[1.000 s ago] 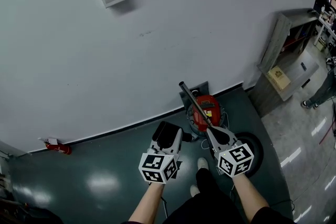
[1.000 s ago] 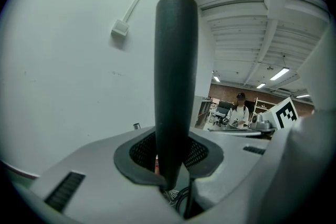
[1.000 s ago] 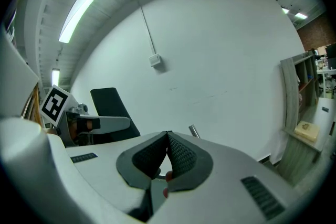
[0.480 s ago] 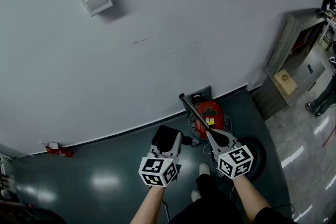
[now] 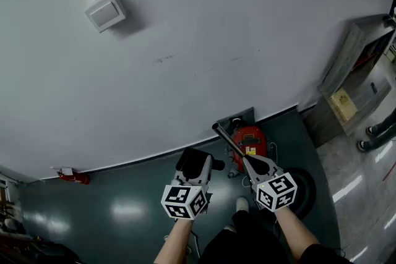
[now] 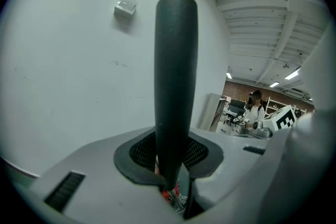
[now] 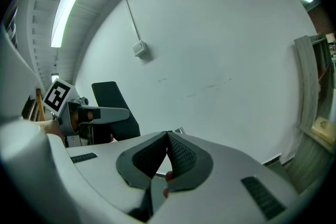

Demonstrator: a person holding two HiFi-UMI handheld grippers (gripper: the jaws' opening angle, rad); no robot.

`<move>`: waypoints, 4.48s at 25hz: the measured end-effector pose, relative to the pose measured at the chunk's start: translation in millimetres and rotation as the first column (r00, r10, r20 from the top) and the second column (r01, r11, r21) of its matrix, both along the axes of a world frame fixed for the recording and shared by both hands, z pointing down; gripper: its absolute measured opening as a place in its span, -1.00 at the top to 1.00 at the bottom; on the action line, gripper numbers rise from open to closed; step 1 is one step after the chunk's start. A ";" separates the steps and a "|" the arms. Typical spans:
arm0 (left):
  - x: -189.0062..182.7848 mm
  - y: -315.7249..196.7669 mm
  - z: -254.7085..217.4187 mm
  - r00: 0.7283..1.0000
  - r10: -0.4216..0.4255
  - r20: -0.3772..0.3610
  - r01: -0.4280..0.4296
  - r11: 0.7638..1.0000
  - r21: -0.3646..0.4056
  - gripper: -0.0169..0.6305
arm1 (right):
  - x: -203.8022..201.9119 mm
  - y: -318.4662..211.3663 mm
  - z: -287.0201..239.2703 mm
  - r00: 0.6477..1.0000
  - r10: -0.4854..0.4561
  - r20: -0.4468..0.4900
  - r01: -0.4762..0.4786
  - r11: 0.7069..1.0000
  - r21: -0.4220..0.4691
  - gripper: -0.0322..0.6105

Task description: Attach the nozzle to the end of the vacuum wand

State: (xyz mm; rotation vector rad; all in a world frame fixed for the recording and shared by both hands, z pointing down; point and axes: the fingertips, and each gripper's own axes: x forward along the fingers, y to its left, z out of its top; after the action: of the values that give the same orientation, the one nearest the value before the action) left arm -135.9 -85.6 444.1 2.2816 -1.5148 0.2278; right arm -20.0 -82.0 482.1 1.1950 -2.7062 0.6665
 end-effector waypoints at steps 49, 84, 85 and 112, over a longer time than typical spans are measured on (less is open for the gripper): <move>-65.4 -121.0 -18.3 1.000 0.003 -0.017 -0.003 1.000 0.000 0.68 | -72.1 -105.5 110.4 0.961 -0.149 -0.235 0.148 0.989 -0.024 0.51; -50.8 -143.6 -25.2 0.998 0.042 -0.049 -0.041 0.999 0.023 0.68 | -90.9 -116.9 168.1 0.864 -0.214 -0.456 0.220 0.975 -0.040 0.44; -47.5 -144.8 -24.1 0.998 0.048 -0.048 -0.047 0.999 0.024 0.68 | -91.1 -116.9 167.9 0.864 -0.215 -0.456 0.222 0.974 -0.041 0.44; -36.3 -180.4 5.5 0.972 0.147 -0.185 -0.166 0.981 -0.095 0.68 | -92.0 -119.1 168.3 0.872 -0.191 -0.450 0.218 0.976 0.009 0.45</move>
State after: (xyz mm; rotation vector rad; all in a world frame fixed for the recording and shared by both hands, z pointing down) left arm -172.2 -266.0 449.6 2.2690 -1.2061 0.1436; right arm -111.9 -201.1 650.4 0.9121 -2.4203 0.2419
